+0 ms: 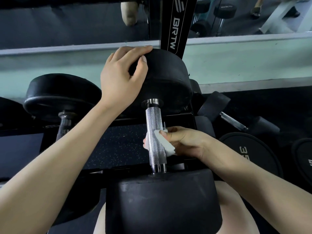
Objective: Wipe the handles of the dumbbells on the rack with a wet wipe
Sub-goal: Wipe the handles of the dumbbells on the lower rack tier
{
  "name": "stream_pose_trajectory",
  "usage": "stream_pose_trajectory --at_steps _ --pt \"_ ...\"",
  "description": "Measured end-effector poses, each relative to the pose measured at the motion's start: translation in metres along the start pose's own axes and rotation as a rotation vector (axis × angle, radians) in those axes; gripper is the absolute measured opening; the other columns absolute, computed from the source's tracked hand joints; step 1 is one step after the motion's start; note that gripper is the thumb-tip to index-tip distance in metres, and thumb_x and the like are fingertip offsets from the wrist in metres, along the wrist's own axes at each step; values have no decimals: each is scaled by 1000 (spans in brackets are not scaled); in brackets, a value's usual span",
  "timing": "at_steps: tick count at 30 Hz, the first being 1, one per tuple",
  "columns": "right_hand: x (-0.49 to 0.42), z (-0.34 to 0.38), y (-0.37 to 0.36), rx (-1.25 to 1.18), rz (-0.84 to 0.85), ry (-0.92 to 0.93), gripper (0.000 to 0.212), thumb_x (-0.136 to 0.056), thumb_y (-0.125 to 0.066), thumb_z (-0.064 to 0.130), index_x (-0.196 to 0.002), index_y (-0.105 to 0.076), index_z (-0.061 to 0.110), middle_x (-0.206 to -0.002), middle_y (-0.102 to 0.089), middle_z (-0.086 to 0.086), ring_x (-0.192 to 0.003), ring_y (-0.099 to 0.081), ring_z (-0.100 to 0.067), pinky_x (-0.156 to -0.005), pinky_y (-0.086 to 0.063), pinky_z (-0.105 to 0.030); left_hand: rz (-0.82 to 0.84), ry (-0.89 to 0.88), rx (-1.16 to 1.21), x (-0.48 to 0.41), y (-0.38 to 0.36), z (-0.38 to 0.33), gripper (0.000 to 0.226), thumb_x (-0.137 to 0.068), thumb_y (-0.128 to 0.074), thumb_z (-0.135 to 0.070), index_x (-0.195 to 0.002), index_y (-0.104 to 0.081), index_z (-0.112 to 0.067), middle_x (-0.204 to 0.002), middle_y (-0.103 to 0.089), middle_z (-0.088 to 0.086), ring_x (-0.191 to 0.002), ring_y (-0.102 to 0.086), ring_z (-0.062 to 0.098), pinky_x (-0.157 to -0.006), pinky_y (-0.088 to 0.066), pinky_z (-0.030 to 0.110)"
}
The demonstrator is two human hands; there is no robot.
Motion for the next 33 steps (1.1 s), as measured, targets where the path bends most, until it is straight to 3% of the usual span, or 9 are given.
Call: stream_pose_trajectory --at_steps 3,6,9,13,17,21,24,27,33 --pt "-8 11 -3 -233 70 113 66 -45 -92 30 -100 -70 0 -104 -69 -15 -100 -66 -24 -96 -50 -36 6 1 -3 0 0 0 40 -90 -37 -34 -119 -64 -29 -115 -62 -12 -111 -53 9 -90 -39 15" --pt "-20 18 -6 -510 35 160 49 -51 -89 15 -91 -71 -5 -97 -69 -20 -92 -69 -29 -97 -47 -46 17 3 0 -1 1 0 41 -90 -37 -35 -119 -64 -28 -116 -62 -11 -111 -53 10 -91 -40 18" --pt "-28 21 -12 -703 -30 193 31 -69 -76 18 -86 -71 -8 -95 -68 -21 -88 -69 -29 -96 -48 -48 25 -5 -5 -1 1 0 40 -90 -37 -36 -119 -64 -28 -114 -62 -9 -109 -53 10 -90 -41 20" --pt "-27 14 -14 -766 -22 189 33 -91 -53 24 -91 -72 -3 -92 -69 -14 -84 -70 -22 -107 -34 -50 29 -27 -28 0 1 3 41 -91 -36 -37 -119 -64 -27 -112 -62 -7 -106 -54 12 -87 -41 21" --pt "-22 11 -15 -680 93 208 51 -77 -70 27 -123 -59 7 -101 -68 -6 -98 -67 -19 -109 -33 -51 39 -31 -32 -1 2 2 42 -90 -36 -38 -119 -64 -28 -111 -62 -5 -105 -54 13 -86 -39 17" --pt "-22 1 -15 -463 160 221 55 -69 -77 38 -112 -62 7 -102 -66 -1 -102 -64 -14 -103 -43 -47 37 -31 -42 0 2 2 42 -90 -36 -38 -119 -64 -28 -110 -61 -7 -104 -52 10 -84 -32 5" --pt "-21 6 -12 -523 118 198 52 -62 -84 32 -101 -69 1 -98 -68 -8 -96 -67 -21 -103 -41 -47 27 -32 -52 0 2 1 41 -91 -36 -37 -119 -65 -28 -109 -62 -7 -104 -52 9 -83 -32 5" --pt "-20 22 -12 -587 -16 173 32 -75 -66 28 -81 -73 -2 -83 -69 -11 -80 -69 -20 -98 -47 -44 10 -27 -65 1 2 0 41 -91 -35 -37 -118 -66 -28 -108 -62 -8 -102 -52 8 -82 -31 4" --pt "-18 25 -15 -510 -42 139 33 -85 -52 37 -104 -60 11 -91 -65 -1 -88 -65 -12 -113 -30 -41 -2 -26 -59 1 1 -1 42 -90 -35 -36 -117 -66 -27 -108 -62 -8 -103 -52 9 -83 -30 3"
Point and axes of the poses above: each hand's wrist, its own x-axis away from the middle knuckle, its own y-axis out of the back of the hand, z = x × y, the point moved 2 cm from there along -x, towards the middle knuckle
